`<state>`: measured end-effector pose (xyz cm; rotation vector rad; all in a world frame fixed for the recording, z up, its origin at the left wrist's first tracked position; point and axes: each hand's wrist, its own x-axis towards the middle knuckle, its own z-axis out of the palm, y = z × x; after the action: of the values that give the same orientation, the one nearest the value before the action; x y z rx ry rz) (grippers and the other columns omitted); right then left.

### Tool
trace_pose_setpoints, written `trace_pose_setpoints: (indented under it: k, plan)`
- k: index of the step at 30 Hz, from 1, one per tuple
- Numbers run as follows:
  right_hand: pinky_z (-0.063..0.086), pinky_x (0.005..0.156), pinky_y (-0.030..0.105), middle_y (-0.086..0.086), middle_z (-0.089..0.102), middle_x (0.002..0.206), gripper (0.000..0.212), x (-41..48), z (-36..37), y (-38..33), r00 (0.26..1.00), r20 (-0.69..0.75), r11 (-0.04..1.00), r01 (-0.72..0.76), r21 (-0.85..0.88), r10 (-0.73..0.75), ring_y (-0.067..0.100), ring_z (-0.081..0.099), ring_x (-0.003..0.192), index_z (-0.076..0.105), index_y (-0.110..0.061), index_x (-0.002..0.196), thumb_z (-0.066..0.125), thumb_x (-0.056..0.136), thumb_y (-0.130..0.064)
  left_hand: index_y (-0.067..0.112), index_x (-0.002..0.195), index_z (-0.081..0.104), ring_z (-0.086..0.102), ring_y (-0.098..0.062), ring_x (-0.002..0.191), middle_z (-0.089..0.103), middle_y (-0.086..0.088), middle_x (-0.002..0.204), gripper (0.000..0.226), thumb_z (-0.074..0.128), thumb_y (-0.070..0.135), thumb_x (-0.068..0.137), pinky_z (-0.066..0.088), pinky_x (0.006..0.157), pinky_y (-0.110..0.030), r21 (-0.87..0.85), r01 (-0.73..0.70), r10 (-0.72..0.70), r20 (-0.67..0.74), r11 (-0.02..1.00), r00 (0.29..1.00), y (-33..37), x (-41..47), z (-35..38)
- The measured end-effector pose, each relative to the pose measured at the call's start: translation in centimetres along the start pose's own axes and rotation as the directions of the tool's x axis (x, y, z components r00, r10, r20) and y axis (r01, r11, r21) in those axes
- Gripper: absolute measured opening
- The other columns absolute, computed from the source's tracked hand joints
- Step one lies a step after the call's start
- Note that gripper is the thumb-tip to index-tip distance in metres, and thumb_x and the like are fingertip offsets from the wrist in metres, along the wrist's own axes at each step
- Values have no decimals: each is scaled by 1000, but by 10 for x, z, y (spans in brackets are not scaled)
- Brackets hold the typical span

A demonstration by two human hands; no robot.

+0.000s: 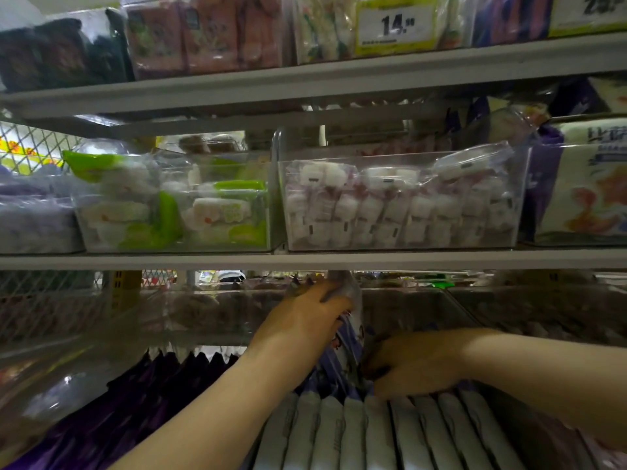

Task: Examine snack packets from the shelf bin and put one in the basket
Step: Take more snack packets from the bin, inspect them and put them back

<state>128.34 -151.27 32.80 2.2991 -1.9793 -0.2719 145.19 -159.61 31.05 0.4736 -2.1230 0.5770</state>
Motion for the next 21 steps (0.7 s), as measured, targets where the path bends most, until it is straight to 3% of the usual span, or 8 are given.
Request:
trace_pose_setpoints:
  k: [3, 5, 8, 10, 13, 16, 19, 21]
  plan:
    - [48, 91, 30, 3, 64, 116, 38, -7, -2, 3, 986, -164, 996, 46, 73, -34, 22, 58, 101, 62, -21, 115, 51, 85, -43, 23, 128, 61, 47, -32, 130, 46, -5, 148, 35, 59, 17, 94, 45, 101, -39, 64, -9, 5, 65, 998, 998, 4, 0, -2]
    - [48, 84, 25, 0, 64, 113, 39, -18, -4, 12, 960, -280, 998, 29, 49, -14, 19, 58, 97, 58, -23, 119, 61, 85, -42, 28, 136, 52, 37, -27, 137, 38, -1, 153, 38, 50, 25, 98, 32, 111, -38, 116, -25, 7, 158, 993, 987, 7, -1, -5]
    - [49, 94, 33, 2, 62, 119, 49, -30, -1, 27, 952, -293, 992, -115, -61, 92, 22, 59, 105, 56, -20, 124, 62, 85, -50, 31, 140, 43, 25, -26, 141, 32, -1, 154, 46, 43, 40, 95, 9, 116, -45, 242, -72, -2, 291, 968, 957, 23, 0, -7]
    - [47, 90, 29, 8, 63, 119, 42, -29, 3, 29, 959, -267, 989, -122, -85, 95, 26, 59, 107, 60, -15, 119, 57, 91, -46, 29, 142, 41, 21, -29, 142, 28, -4, 154, 53, 47, 46, 93, -1, 111, -45, 322, -104, -27, 377, 941, 926, 36, 5, -5]
    - [40, 82, 24, 12, 62, 122, 31, -22, 8, 28, 954, -288, 997, -81, -3, 76, 27, 58, 109, 61, -12, 118, 52, 96, -32, 24, 146, 37, 23, -33, 142, 25, -9, 155, 58, 53, 42, 94, 9, 115, -50, 369, -114, -70, 451, 922, 890, 46, 17, -5]
    - [41, 84, 24, 14, 61, 124, 30, -11, 12, 31, 935, -337, 993, -93, 73, 112, 28, 58, 112, 60, -10, 120, 49, 97, -27, 24, 144, 38, 29, -30, 140, 31, -7, 154, 56, 54, 45, 94, 18, 114, -44, 369, -72, -111, 453, 927, 885, 42, 21, -5]
    - [43, 84, 24, 12, 63, 122, 29, -8, 9, 32, 922, -375, 990, -45, 135, 92, 27, 59, 110, 60, -11, 119, 53, 96, -27, 29, 141, 41, 31, -28, 138, 35, -4, 151, 60, 52, 57, 89, 18, 113, -46, 373, -68, -101, 414, 925, 905, 41, 20, -4]
    - [48, 91, 31, 11, 63, 122, 30, -10, 5, 35, 932, -360, 988, 7, 153, 49, 26, 59, 109, 60, -12, 121, 56, 94, -25, 30, 141, 41, 26, -26, 139, 34, -3, 150, 65, 52, 62, 85, 12, 115, -49, 373, -98, -61, 393, 923, 917, 45, 21, -1]
